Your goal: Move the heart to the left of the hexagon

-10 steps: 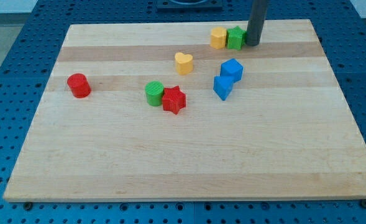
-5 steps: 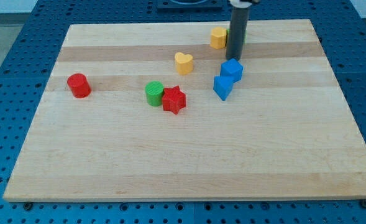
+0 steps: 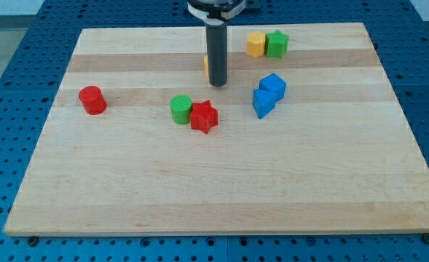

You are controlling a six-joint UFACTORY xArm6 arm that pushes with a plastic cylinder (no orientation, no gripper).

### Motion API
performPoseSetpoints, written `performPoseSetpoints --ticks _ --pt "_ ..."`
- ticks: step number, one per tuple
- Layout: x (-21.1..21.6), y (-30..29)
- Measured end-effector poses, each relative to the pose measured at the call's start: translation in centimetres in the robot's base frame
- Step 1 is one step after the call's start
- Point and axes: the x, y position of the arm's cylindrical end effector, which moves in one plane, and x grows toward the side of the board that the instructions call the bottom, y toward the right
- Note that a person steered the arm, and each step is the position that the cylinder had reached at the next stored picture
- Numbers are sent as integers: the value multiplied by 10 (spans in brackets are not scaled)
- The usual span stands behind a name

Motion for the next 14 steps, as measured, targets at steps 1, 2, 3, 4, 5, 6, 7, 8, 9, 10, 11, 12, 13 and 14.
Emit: performPoseSetpoints --ticks 1,2,3,4,5,6,7,8,9,10,11,12,13,14 --pt "-23 0" --pt "-40 0" --pt "-32 -9" --pt "-22 -38" --pt "-29 -57" --pt "-44 -57" --pt "-58 -51" --pt "-66 -36" --pt "-66 -19" --pt "-66 -12" --pt "-61 -12" --pt "-42 -10" --pt "-39 1" --pt "-46 16"
